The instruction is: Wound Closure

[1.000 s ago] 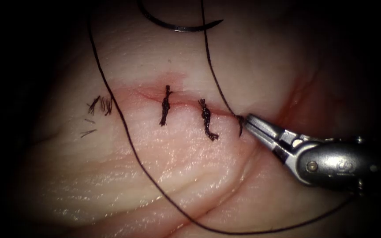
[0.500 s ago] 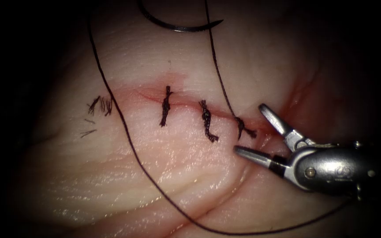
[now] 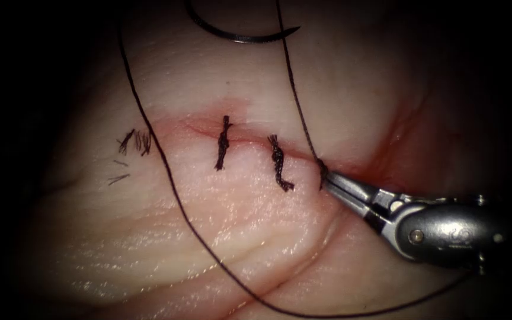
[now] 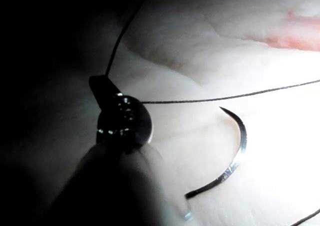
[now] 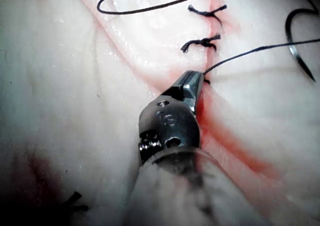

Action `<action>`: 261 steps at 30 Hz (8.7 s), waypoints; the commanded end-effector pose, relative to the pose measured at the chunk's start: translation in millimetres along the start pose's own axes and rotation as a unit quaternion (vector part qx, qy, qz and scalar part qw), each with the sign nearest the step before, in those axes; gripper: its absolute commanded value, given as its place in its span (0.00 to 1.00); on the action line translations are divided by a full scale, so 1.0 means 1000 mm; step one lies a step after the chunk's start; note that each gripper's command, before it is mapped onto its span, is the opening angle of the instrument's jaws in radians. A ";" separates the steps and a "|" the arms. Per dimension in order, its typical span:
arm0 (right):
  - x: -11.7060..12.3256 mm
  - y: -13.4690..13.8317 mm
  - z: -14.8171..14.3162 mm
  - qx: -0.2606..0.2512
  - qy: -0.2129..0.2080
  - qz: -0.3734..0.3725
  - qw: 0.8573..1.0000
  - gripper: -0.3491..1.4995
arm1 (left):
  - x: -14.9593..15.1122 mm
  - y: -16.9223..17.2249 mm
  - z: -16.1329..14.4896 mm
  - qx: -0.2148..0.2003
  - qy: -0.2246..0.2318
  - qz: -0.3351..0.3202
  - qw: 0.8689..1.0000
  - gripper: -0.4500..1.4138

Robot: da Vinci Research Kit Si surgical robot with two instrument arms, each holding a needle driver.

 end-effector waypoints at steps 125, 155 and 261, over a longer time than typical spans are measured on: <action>0.0015 0.0092 -0.0117 0.002 -0.109 0.028 0.994 0.07 | 0.0354 0.0328 -0.0087 -0.136 0.104 -0.034 0.985 0.00; 0.0018 0.0086 -0.0102 0.051 -0.104 0.019 0.993 0.46 | 0.0196 0.0251 -0.0150 -0.298 0.001 -0.127 0.946 0.93; 0.0044 0.0061 -0.0119 0.146 -0.121 0.018 0.982 0.04 | -0.0004 0.0145 -0.0022 -0.212 -0.293 -0.135 0.922 0.00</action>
